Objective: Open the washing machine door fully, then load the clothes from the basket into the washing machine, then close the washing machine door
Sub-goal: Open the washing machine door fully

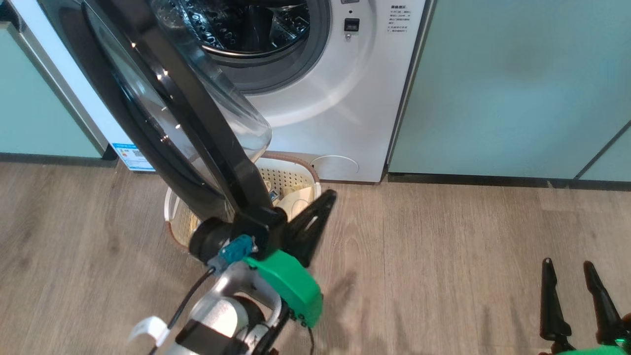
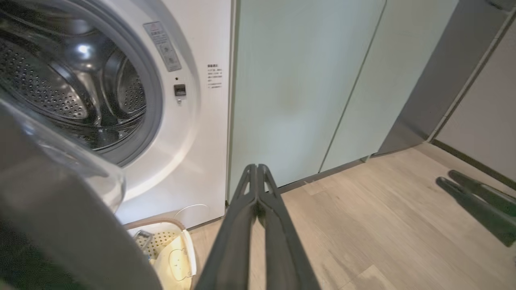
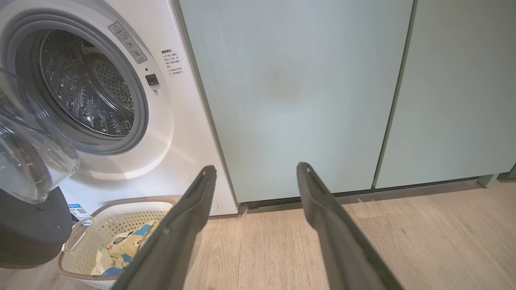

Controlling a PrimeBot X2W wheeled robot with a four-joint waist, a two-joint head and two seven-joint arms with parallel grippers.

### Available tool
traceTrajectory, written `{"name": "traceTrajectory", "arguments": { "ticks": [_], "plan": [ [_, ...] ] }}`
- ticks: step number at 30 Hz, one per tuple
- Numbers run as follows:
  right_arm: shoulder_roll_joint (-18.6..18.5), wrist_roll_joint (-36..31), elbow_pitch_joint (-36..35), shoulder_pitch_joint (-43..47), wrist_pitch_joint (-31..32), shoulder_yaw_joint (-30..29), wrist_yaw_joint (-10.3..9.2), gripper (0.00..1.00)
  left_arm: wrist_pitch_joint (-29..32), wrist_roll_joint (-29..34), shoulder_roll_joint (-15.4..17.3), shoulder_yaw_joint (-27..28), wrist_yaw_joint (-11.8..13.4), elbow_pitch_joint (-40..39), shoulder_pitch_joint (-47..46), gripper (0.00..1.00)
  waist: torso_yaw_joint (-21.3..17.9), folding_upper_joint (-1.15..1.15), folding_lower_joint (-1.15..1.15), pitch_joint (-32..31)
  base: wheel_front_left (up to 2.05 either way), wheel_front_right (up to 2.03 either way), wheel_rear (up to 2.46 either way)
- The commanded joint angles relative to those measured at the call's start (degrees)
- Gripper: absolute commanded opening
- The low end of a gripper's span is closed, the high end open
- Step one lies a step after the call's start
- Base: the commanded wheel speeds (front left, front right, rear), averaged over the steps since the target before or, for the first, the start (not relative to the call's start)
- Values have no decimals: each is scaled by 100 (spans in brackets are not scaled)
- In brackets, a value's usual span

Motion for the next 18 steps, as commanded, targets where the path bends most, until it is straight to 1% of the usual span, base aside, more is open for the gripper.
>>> {"name": "traceTrajectory", "arguments": {
  "ticks": [1, 9, 18],
  "plan": [
    [-58, 39, -141, -228, -55, 94, -15, 100, -28, 79, 58, 279, 68, -139, -185, 0, 0, 0, 0, 6, 0, 0, 0],
    [-58, 27, -94, -268, -55, 98, -15, 100, -89, 172, 139, 538, 332, 202, -226, 0, -7, 0, 0, 31, 0, 0, 0],
    [-58, 42, -88, -272, -55, 85, -15, 100, -108, 168, 177, 623, 468, 321, -169, 0, 6, 0, 0, 46, 0, 0, 0]
  ]
}}
